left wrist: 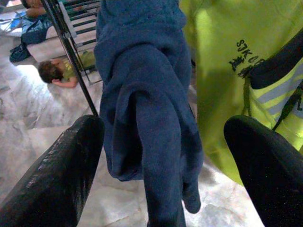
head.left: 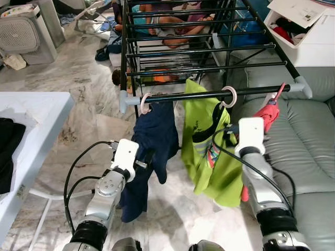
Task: Hang hanger
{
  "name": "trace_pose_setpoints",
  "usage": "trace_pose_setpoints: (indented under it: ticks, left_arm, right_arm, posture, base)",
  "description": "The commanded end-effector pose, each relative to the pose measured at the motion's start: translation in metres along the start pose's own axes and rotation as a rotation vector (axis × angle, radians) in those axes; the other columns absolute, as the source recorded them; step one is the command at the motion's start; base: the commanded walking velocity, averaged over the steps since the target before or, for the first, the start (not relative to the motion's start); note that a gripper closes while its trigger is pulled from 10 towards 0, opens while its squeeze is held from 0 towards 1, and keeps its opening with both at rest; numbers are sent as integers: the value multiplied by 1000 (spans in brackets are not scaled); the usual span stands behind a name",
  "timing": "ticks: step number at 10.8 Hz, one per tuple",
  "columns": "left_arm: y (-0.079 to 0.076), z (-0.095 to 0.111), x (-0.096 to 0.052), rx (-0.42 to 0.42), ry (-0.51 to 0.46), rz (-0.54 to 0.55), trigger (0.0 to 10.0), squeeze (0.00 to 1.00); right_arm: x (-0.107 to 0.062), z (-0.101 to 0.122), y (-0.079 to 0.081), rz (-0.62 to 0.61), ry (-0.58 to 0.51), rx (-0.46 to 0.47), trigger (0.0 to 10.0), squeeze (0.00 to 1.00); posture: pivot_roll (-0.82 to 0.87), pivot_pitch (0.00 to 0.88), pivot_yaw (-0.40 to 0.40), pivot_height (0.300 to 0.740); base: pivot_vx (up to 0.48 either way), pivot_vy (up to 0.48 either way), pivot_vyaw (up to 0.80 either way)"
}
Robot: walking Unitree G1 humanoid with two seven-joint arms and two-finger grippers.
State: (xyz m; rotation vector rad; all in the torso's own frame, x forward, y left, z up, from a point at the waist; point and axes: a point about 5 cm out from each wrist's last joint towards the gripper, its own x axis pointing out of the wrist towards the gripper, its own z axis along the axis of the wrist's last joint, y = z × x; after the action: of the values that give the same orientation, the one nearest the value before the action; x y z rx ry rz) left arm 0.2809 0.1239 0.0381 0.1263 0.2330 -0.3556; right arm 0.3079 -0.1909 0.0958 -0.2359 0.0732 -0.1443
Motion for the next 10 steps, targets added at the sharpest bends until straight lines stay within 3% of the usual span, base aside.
trace_pose_setpoints:
  ticks: [1,4,5,8,9,10]
  left_arm:
    - [1,0,1,15,0,1,10000,0]
    - [0,2,4,24,-4,-4,10000,0]
    - [-2,1,3,26,-2,-9,10000,0]
    - [-3,1,4,35,-1,-21,10000,0]
    - [-4,0,4,42,1,-27,10000,0]
    - [-4,0,4,44,3,-28,10000,0]
  right_arm:
    - [-2,6,-5,-29,-33,7,10000,1000]
    - [-9,16,-14,-85,-103,-34,10000,1000]
    - [-11,17,-27,-177,-112,-49,10000,1000]
    - [-11,8,-49,-328,-34,-99,10000,988]
    - [-10,-2,-54,-357,40,-85,10000,678]
    - [-9,-7,-54,-354,75,-80,10000,255]
  posture:
    - [-108,0,33,740]
    - [-118,0,41,740]
    - [-120,0,41,740]
    - [-119,0,45,740]
    - [-115,0,44,740]
    - [-115,0,45,740]
  base:
    - [0,0,0]
    - [0,0,0]
    - [0,0,0]
    - [0,0,0]
    - [0,0,0]
    - [0,0,0]
